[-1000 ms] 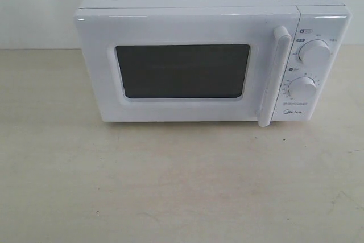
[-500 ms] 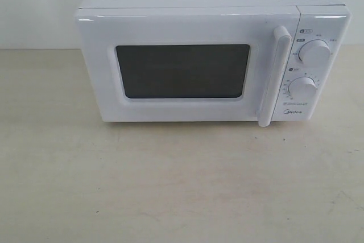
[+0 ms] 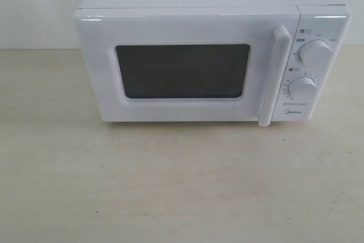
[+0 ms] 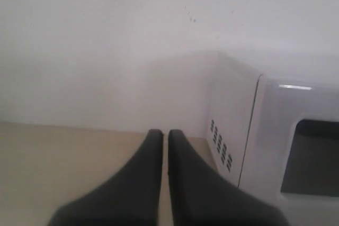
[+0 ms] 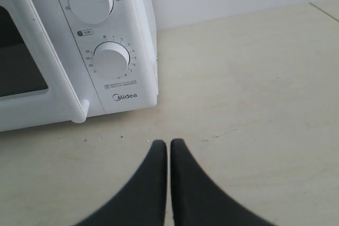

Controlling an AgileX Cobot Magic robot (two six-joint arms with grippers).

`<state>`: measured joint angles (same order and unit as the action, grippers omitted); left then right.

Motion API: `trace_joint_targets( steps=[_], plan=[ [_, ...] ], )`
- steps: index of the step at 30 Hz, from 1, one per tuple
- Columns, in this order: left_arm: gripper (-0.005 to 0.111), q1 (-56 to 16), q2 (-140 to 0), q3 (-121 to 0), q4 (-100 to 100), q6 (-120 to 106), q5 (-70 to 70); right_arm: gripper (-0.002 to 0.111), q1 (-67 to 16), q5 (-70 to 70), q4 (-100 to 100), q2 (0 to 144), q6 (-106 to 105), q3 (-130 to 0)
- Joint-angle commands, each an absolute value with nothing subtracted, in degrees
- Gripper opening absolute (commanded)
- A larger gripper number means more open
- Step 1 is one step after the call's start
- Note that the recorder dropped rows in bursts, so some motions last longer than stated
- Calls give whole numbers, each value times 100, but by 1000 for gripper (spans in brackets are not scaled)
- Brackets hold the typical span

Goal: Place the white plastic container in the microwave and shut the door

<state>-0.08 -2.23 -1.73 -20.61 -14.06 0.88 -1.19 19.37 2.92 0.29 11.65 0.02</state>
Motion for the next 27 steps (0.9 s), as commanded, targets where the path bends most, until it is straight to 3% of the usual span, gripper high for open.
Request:
trace_joint_targets(
  steps=[1, 11, 19, 27],
  plan=[
    [4, 95, -198, 0, -2033, -1310, 0, 0, -106, 1909, 326, 0, 1155, 0],
    [4, 95, -198, 0, -1712, -1495, 756, 0, -106, 1909, 326, 0, 1155, 0],
    [4, 95, -198, 0, -683, -300, 1706, 0, -106, 1909, 326, 0, 1155, 0],
    [4, 95, -198, 0, -170, 134, 1775, 0, -106, 1909, 326, 0, 1155, 0]
  ],
)
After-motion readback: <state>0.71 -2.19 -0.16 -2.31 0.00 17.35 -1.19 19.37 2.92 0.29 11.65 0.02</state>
